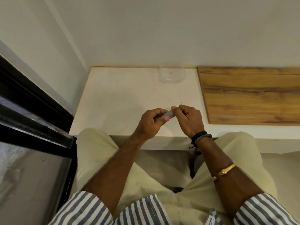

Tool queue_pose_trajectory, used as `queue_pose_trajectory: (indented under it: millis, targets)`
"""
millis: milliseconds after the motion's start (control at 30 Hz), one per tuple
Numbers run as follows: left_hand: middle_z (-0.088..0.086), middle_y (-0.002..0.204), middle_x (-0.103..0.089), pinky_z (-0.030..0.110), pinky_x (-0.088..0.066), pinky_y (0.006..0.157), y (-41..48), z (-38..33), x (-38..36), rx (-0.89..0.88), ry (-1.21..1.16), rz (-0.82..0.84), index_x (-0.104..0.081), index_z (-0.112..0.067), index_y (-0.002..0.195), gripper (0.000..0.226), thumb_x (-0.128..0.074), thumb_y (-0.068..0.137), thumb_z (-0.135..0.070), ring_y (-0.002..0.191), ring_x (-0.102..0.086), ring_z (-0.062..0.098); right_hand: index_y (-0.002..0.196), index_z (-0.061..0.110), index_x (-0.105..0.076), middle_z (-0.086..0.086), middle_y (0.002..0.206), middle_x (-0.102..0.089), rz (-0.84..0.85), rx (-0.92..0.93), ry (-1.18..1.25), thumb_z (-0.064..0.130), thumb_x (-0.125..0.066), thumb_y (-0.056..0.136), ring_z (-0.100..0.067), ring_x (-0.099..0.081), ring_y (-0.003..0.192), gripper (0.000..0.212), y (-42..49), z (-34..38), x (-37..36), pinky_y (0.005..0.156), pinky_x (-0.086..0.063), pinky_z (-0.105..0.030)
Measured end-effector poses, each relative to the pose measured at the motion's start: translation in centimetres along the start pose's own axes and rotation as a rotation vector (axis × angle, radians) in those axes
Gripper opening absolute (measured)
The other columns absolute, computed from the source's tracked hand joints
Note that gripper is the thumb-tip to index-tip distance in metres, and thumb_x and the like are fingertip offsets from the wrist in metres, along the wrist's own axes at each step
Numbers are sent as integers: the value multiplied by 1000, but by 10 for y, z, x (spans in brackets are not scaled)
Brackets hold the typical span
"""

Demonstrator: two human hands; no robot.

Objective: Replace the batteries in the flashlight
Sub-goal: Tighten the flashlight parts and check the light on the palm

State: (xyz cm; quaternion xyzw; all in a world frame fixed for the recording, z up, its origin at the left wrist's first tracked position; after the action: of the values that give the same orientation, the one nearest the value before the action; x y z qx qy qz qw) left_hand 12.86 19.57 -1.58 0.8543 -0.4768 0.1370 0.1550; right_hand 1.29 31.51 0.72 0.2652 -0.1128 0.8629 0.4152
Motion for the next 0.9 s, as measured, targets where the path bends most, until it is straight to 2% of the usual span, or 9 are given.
queue_pose_trajectory:
  millis: [167,233,333,433,500,600,700,800,900]
  targets:
    - [-1,101,-72,25,-56,77,-2,-4,2,-80,31,-36,-69,-8,115,26,-66,93,-22,88,-66,14,55,9,-54,4,46,-38,-96,-70,74,39,-58,94,-9,-32,47,50,-2,1,-4,55,-30,-29]
    - [1,103,-72,20,-54,77,-2,-6,1,-104,49,-69,-69,-7,115,27,-67,93,-23,89,-65,12,56,9,-54,2,49,-40,-159,-102,104,34,-61,97,-10,-34,49,49,-5,3,-6,54,-34,-27]
    - [2,103,-71,15,-52,77,0,-6,1,-78,57,-125,-66,-5,113,28,-70,91,-23,88,-65,10,78,11,-61,-2,68,-60,-149,-230,375,47,-60,99,-14,-56,63,42,-15,5,-20,64,-50,-19]
    - [-1,99,-67,20,-55,76,-3,-4,1,-38,45,-132,-59,-6,109,30,-74,88,-20,88,-66,9,108,11,-65,-7,107,-74,24,-398,679,53,-56,99,-22,-72,101,44,-21,2,-42,87,-59,-38]
    - [-3,102,-66,23,-57,77,-5,-6,-2,12,19,-111,-55,-7,110,33,-75,87,-19,92,-66,9,108,9,-67,-11,109,-74,23,-457,900,46,-56,101,-28,-71,108,39,-22,0,-50,95,-57,-45]
    - [-3,113,-66,32,-55,89,-2,-9,-3,245,-229,-141,-58,-13,116,31,-67,90,-28,103,-64,9,97,14,-65,-10,97,-71,-38,-581,1291,40,-57,102,-28,-69,103,27,-16,-3,-44,103,-50,-50]
    - [7,140,-56,44,-40,111,1,-7,1,503,-708,-132,-53,-16,136,54,-49,94,-49,131,-51,19,80,17,-60,-5,78,-59,-108,-647,1647,39,-58,93,-25,-63,79,26,-5,-9,-27,102,-43,-48]
    - [9,158,-36,48,-18,122,1,-8,6,577,-1002,-151,-34,-12,152,71,-27,100,-59,148,-29,24,73,14,-58,-4,71,-53,-106,-597,1833,39,-55,82,-24,-55,68,27,0,-8,-11,96,-38,-45]
    - [7,162,-28,46,-12,124,0,-8,7,563,-1080,-168,-25,-13,155,79,-21,97,-67,151,-21,24,72,12,-53,-5,69,-50,-105,-518,1907,29,-47,76,-24,-52,64,18,2,1,1,88,-43,-41]
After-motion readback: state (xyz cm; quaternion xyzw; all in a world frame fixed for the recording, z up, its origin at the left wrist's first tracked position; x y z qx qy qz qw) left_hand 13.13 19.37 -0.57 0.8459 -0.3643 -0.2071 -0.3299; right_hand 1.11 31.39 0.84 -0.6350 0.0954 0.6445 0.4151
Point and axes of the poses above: each hand's wrist, its own y-axis towards the middle knuckle, its own x-axis out of the back of the hand, z = x × y, the point moved 3 cm from there along y, towards the middle knuckle
